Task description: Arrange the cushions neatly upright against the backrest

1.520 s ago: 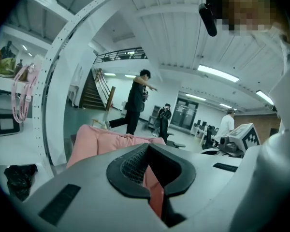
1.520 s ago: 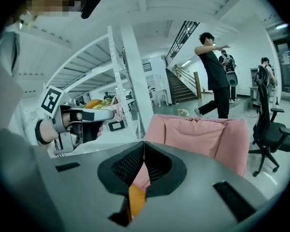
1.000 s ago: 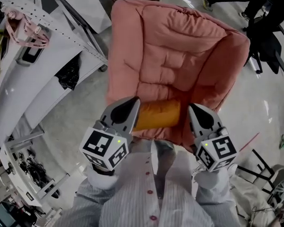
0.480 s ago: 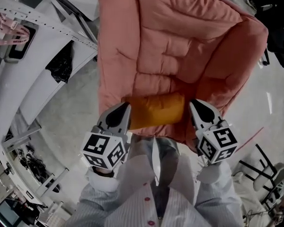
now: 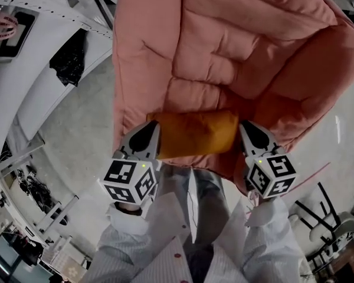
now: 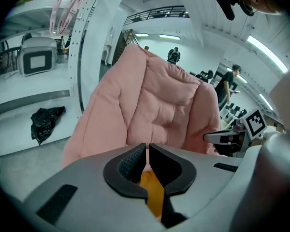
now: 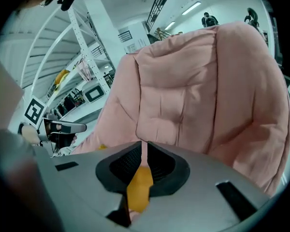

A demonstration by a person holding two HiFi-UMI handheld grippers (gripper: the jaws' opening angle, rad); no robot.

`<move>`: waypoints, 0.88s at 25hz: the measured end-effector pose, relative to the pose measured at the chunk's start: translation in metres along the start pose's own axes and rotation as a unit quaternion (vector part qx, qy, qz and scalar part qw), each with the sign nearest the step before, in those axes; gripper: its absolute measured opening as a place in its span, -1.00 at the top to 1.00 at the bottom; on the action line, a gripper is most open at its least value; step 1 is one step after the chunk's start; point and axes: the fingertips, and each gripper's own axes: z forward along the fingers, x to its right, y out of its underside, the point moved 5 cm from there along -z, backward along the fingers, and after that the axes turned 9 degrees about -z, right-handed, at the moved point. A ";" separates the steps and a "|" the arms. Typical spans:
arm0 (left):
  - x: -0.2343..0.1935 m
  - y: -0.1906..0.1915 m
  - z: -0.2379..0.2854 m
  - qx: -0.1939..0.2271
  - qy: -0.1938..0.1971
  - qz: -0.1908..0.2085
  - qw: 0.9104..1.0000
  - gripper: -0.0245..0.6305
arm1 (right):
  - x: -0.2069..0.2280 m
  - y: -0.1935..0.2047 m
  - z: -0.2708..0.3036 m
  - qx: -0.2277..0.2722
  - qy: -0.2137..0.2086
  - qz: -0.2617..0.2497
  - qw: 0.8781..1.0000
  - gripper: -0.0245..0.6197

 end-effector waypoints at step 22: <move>-0.047 0.070 0.037 -0.060 -0.104 -0.055 0.991 0.41 | 0.059 0.104 0.083 -0.110 -0.005 0.101 0.989 0.54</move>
